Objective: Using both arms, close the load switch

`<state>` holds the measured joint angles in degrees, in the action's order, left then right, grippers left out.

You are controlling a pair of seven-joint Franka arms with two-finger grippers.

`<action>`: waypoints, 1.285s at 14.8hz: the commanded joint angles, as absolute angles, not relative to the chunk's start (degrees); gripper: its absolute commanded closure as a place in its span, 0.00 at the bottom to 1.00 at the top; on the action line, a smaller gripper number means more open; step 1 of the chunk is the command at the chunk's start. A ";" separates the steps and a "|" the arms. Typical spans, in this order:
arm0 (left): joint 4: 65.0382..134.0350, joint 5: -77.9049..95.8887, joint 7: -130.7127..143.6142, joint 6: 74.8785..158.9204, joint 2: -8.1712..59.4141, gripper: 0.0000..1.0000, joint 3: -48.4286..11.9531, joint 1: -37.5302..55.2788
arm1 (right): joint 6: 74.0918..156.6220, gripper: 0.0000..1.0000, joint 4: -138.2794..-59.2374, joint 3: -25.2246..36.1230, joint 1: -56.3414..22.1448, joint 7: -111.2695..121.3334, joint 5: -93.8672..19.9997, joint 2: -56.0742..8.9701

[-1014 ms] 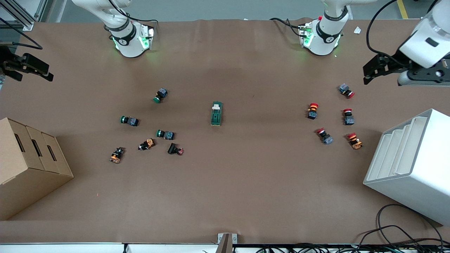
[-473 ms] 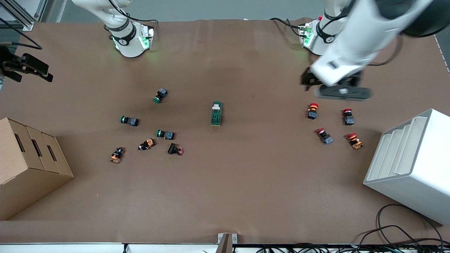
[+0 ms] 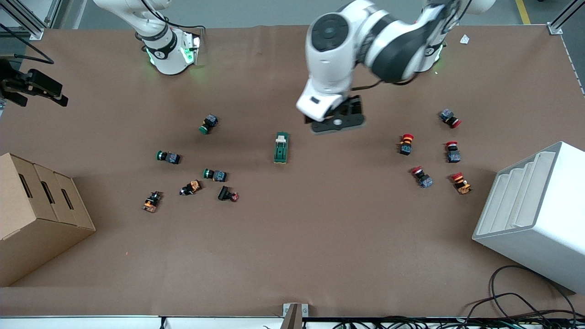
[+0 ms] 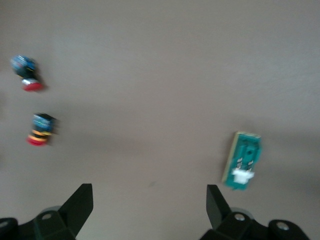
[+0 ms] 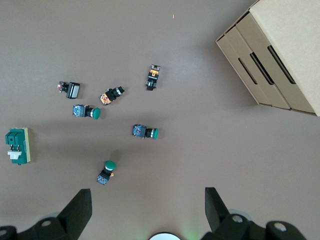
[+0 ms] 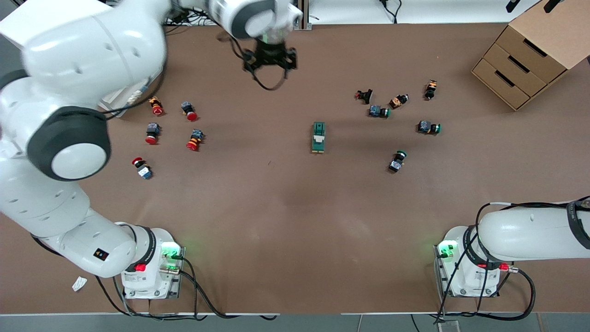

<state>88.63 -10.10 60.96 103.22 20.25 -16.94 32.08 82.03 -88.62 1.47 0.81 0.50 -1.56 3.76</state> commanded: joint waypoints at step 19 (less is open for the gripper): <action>104.22 -83.63 131.12 127.88 42.01 0.01 -16.96 54.14 | 96.13 0.00 -101.14 0.97 -9.21 -30.82 -12.19 -6.06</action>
<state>102.21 -77.90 128.54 127.59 42.08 -17.12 53.76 91.82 -96.60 0.83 -5.79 -23.63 -8.72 -6.68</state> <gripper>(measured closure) 0.013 0.000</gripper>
